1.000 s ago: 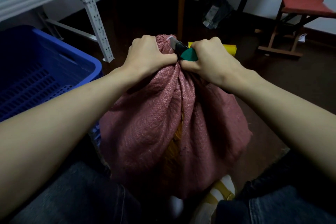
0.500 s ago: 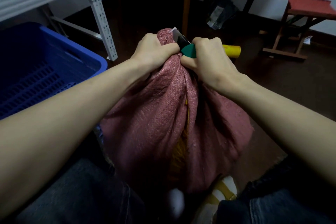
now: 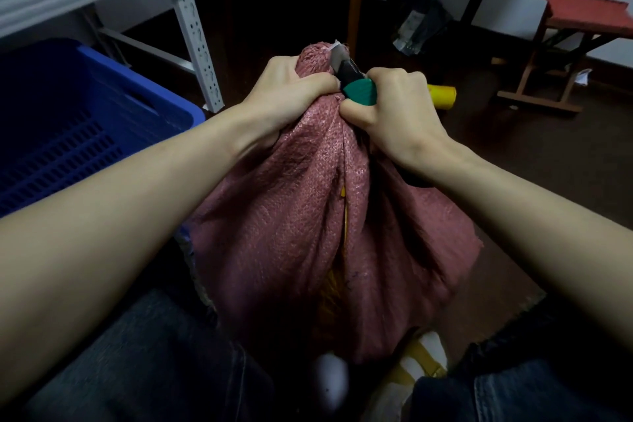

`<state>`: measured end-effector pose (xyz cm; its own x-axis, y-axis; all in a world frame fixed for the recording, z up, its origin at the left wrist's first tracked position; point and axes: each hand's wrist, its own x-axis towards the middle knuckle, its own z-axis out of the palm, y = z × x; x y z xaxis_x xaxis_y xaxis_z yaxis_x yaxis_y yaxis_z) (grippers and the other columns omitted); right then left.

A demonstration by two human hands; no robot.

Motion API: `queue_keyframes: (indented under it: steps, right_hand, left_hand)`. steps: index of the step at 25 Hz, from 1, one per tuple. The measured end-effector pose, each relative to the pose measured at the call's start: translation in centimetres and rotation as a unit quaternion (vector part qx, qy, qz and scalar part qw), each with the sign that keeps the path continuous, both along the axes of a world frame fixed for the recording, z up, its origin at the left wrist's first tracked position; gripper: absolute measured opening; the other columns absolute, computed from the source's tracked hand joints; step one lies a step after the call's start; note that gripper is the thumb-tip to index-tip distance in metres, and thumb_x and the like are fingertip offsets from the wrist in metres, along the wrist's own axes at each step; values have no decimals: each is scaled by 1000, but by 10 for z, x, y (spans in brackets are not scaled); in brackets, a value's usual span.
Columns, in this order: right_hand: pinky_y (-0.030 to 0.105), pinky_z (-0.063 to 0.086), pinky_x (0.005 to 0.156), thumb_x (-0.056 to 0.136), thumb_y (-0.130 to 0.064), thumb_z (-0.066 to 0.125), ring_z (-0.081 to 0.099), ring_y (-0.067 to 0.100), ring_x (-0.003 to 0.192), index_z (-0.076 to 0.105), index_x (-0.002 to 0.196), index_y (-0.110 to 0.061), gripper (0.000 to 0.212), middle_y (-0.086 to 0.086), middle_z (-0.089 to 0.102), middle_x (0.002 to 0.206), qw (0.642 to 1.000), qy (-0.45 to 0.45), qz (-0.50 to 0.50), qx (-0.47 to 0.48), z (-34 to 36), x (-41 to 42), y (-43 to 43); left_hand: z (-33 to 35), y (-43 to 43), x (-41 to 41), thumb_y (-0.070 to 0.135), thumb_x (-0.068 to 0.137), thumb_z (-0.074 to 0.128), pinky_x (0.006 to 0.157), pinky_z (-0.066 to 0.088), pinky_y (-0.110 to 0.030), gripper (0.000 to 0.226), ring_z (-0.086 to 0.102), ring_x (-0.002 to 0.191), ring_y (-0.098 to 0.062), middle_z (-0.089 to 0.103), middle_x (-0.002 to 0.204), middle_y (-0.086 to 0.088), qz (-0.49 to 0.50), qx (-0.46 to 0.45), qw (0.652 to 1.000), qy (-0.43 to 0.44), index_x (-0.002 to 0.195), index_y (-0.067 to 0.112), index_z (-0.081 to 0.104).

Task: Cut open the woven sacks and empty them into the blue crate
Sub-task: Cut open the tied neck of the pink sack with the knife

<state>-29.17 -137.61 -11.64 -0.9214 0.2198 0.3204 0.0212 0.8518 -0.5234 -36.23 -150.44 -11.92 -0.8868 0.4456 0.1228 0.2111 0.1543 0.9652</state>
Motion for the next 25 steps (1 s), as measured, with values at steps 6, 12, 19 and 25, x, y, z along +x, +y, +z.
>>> queue_keyframes:
  steps: [6, 12, 19, 25]
  right_hand:
    - [24, 25, 52, 82, -31, 61, 48, 19, 69, 51, 72, -10, 25, 7, 52, 71, 1000, -22, 7, 8, 9, -3, 2]
    - [28, 36, 61, 80, -32, 62, 54, 28, 74, 50, 77, -10, 25, 10, 50, 76, 993, -51, 29, 100, 16, -8, 14]
    - [43, 46, 74, 86, -34, 60, 56, 44, 92, 54, 98, -2, 35, 18, 49, 86, 985, -12, 24, 171, 18, -6, 13]
    - [40, 46, 70, 83, -32, 61, 59, 39, 84, 57, 92, -4, 29, 20, 60, 86, 996, 32, 23, 79, 3, -10, 7]
  left_hand:
    - [2, 0, -8, 15, 76, 58, 56, 37, -19, 12, 46, 56, 0, 50, 59, 10, -35, -51, 996, 67, 67, 6, 54]
    - [7, -3, -13, 25, 84, 56, 71, 31, -24, 30, 55, 92, -24, 59, 93, -5, 13, -274, 925, 263, 106, 5, 57]
    - [3, -3, -11, 23, 76, 59, 69, 43, -18, 11, 56, 71, -1, 59, 78, 5, -43, -123, 987, 99, 85, 15, 59]
    - [0, -5, -3, -1, 85, 55, 57, 44, -12, 23, 54, 55, 1, 55, 66, 4, -43, 19, 999, -28, 69, 15, 55]
